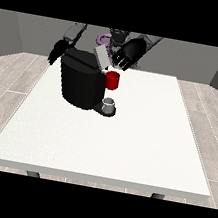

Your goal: Insert the coffee pod into the coffee machine and close the lid

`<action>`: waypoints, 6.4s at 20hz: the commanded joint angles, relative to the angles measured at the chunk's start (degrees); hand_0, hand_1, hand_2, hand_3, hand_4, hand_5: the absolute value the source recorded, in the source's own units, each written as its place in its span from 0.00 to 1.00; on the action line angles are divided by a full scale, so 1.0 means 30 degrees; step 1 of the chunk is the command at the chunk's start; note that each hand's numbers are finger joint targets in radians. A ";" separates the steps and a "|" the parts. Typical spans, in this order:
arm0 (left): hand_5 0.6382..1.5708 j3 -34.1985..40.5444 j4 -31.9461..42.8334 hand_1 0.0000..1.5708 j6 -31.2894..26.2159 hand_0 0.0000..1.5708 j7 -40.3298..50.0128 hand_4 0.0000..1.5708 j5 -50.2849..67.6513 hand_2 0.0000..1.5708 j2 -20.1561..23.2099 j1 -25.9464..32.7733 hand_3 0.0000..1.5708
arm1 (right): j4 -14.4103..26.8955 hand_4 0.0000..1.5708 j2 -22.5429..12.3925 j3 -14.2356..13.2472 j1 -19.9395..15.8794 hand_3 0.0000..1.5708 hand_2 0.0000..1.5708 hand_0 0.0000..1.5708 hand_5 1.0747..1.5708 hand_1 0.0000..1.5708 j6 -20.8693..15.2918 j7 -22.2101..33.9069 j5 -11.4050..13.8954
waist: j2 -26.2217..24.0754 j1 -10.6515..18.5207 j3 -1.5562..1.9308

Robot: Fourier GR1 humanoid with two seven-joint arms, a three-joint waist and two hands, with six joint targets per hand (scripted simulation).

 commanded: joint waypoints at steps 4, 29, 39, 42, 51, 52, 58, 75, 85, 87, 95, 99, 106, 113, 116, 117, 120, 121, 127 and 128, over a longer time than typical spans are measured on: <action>1.00 0.0028 0.0817 0.75 -0.0176 0.75 -0.1358 0.30 -0.0229 0.79 0.0946 -0.0186 0.77 | -0.0865 0.00 0.0095 0.0255 -0.0693 0.00 0.00 0.00 1.00 0.00 -0.0584 0.1459 0.0519 | 0.0582 -0.0077 -0.0009; 1.00 -0.0015 0.1019 0.77 0.0436 0.77 -0.0421 0.23 -0.0656 0.79 -0.0124 -0.1550 0.76 | 0.0891 0.00 -0.0767 -0.0891 -0.1027 0.00 0.00 0.00 1.00 0.00 0.0024 0.0178 -0.0146 | 0.1080 -0.0115 0.0006; 1.00 -0.1100 0.1035 0.77 0.2445 0.77 -0.1661 0.00 -0.2464 0.78 0.0617 -0.0661 0.70 | -0.0166 0.00 -0.0226 -0.0222 -0.0970 0.00 0.00 0.00 1.00 0.00 -0.0212 0.0665 0.0129 | 0.1380 -0.0686 -0.0003; 1.00 -0.0833 0.1202 0.74 0.2514 0.74 -0.2791 0.00 -0.2576 0.76 0.1857 -0.1112 0.68 | -0.0556 0.00 -0.0135 -0.0090 -0.1341 0.00 0.00 0.00 1.00 0.00 -0.0400 0.0450 0.0271 | 0.2402 -0.0794 -0.0006; 1.00 -0.0639 0.0836 0.72 0.3028 0.72 -0.2922 0.00 -0.2305 0.72 0.0730 -0.1210 0.61 | 0.0477 0.03 -0.0399 -0.1163 -0.1180 0.00 0.00 0.00 1.00 0.00 -0.0546 -0.0711 -0.0327 | 0.2452 -0.0176 0.0008; 1.00 0.0012 0.1583 0.73 0.3031 0.73 -0.2759 0.00 -0.1997 0.73 0.1155 -0.1387 0.61 | -0.0265 0.04 -0.0067 -0.0189 -0.0810 0.00 0.00 0.00 1.00 0.00 -0.0582 0.0270 0.0324 | 0.2332 -0.0854 -0.0002; 1.00 0.0048 0.1368 0.77 0.3295 0.77 -0.3354 0.00 -0.2183 0.75 0.1640 -0.1965 0.62 | -0.0004 0.07 -0.0855 -0.0636 -0.1077 0.00 0.00 0.00 1.00 0.00 0.0092 -0.0119 0.0020 | 0.2569 -0.1061 0.0004; 1.00 -0.0805 0.1957 0.00 0.5539 0.00 -0.3969 0.00 -0.3974 0.40 0.1537 -0.1142 0.31 | -0.0508 0.10 -0.0080 0.0568 -0.0835 0.00 0.00 0.00 1.00 0.00 -0.0906 0.0887 0.1417 | 0.2369 -0.1068 -0.0004; 1.00 -0.1246 0.1453 0.00 0.4945 0.00 -0.3664 0.00 -0.4110 0.19 0.0430 -0.0862 0.13 | 0.1336 0.00 -0.0421 -0.0906 -0.0828 0.00 0.00 0.00 1.00 0.00 -0.0687 0.0185 0.0303 | 0.1239 0.0680 0.0010; 1.00 -0.0853 0.1731 0.00 0.4204 0.00 -0.3312 0.00 -0.3662 0.00 0.0417 -0.0572 0.10 | 0.1268 0.00 -0.0817 -0.1279 -0.0347 0.00 0.00 0.00 1.00 0.00 -0.0108 0.0361 -0.0220 | 0.0066 0.0694 0.0011; 1.00 -0.0455 0.0853 0.00 0.3938 0.00 -0.3910 0.00 -0.2086 0.18 -0.2069 0.3179 0.00 | 0.2892 0.00 -0.1048 -0.2009 0.3028 0.00 0.00 0.00 1.00 0.00 0.0360 -0.1593 -0.0807 | -0.3238 0.3393 0.0006; 1.00 0.2543 0.0987 0.00 0.4376 0.00 -0.5067 0.24 0.1984 0.00 -0.5260 0.5349 0.00 | 0.2702 0.00 -0.0452 -0.1635 0.4409 0.00 0.00 0.00 1.00 0.00 -0.0338 -0.1530 -0.0337 | -0.5326 0.4432 -0.0041; 1.00 0.5473 0.1887 0.00 0.3202 0.00 -0.6171 0.25 0.5684 0.00 -0.6866 0.9999 0.00 | 0.1519 0.00 -0.0073 -0.1969 0.5492 0.00 0.00 0.00 1.00 0.00 0.0200 -0.2098 -0.1424 | -0.8719 0.6531 -0.0015; 1.00 0.4834 0.1360 0.00 0.3175 0.00 -0.5554 0.25 0.5735 0.00 -0.7619 1.2636 0.00 | -0.0648 0.00 -0.0990 -0.0929 0.4669 0.00 0.00 0.00 1.00 0.00 0.3092 -0.0058 -0.2281 | -1.0710 0.6941 -0.0003; 1.00 0.4601 0.0648 0.00 0.2813 0.00 -0.4877 0.26 0.6139 0.00 -0.8190 1.1866 0.00 | -0.0447 0.10 -0.1239 -0.0517 0.2398 0.00 0.00 0.00 1.00 0.00 0.2377 0.0595 -0.1207 | -1.0026 0.8298 -0.0002; 1.00 0.4636 0.0346 0.00 0.2272 0.00 -0.4766 0.26 0.6479 0.00 -0.8075 1.2904 0.00 | -0.0829 0.07 -0.1141 -0.0360 0.2953 0.00 0.00 0.00 1.00 0.00 0.2468 0.1217 -0.1257 | -1.0818 0.8252 -0.0003; 1.00 0.4124 -0.0336 0.00 0.2375 0.00 -0.4660 0.23 0.7769 0.00 -0.8240 1.4224 0.00 | -0.0903 0.05 -0.1285 -0.0084 0.3261 0.00 0.00 0.00 1.00 0.00 0.2691 0.0774 -0.0918 | -1.0536 0.8078 -0.0001; 1.00 0.3363 -0.1346 0.00 0.1898 0.00 -0.4122 0.27 0.8189 0.00 -0.8244 1.3362 0.00 | 0.0407 0.00 -0.2001 -0.1253 0.1983 0.00 0.00 0.00 1.00 0.00 0.2437 0.0837 -0.1115 | -0.9940 0.9209 0.0005; 1.00 0.1944 -0.3865 0.00 0.2001 0.00 -0.4115 0.25 0.8909 0.00 -0.8252 1.4559 0.00 | 0.1668 0.11 -0.2709 -0.3109 -0.0123 0.00 0.00 0.00 1.00 0.00 0.3034 0.1807 -0.2986 | -0.8345 0.9973 0.0005; 1.00 0.2636 -0.4465 0.00 0.1724 0.00 -0.3946 0.25 0.8920 0.00 -0.7938 1.4657 0.00 | 0.1036 0.00 -0.2248 -0.2531 -0.0016 0.00 0.00 0.00 1.00 0.00 0.3245 0.1628 -0.3012 | -0.7739 0.9086 0.0001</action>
